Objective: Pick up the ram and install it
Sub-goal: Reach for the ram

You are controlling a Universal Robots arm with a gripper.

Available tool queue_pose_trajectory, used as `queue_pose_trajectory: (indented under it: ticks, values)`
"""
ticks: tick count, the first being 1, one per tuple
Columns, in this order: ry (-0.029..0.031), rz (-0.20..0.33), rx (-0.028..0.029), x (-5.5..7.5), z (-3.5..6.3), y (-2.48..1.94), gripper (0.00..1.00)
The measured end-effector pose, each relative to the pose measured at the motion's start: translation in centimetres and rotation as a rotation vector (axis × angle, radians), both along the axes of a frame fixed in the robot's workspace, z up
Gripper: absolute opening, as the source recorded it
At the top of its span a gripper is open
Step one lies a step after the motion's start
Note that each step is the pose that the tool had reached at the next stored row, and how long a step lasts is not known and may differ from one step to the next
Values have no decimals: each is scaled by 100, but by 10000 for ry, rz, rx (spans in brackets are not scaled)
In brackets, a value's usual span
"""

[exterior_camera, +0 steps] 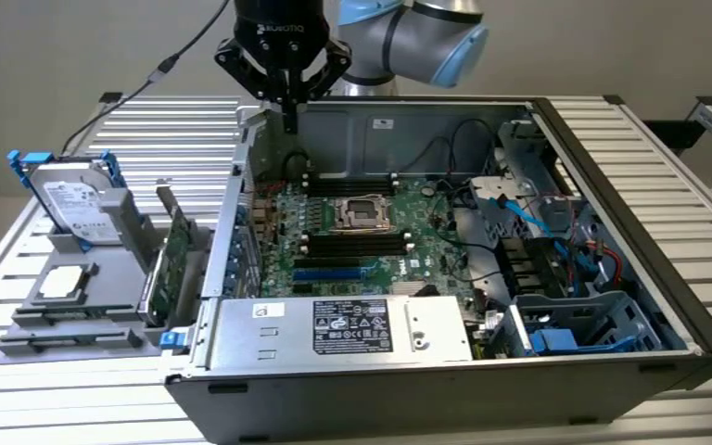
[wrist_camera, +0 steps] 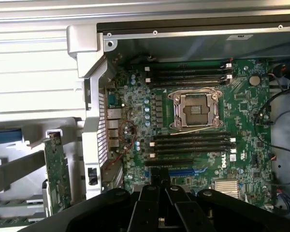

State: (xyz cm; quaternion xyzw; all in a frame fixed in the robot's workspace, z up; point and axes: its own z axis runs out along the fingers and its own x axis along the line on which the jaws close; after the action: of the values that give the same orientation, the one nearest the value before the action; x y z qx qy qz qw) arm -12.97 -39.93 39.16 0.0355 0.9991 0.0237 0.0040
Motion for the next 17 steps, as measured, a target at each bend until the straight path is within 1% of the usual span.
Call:
queue_pose_trajectory:
  ticks: [2,3,6,8,10,14,17]
  values:
    - [72,-1,-5,-65,-11,-3,11]
    - [98,-2,-8,-105,-17,-5,11]
    - [140,0,-10,-237,-42,-12,11]
    - [143,-1,-9,-327,-65,-20,11]
    - [144,-1,-10,-419,-79,-41,11]
    - [145,0,-10,-598,-95,-92,11]
    - [143,-1,-8,-738,-104,-142,11]
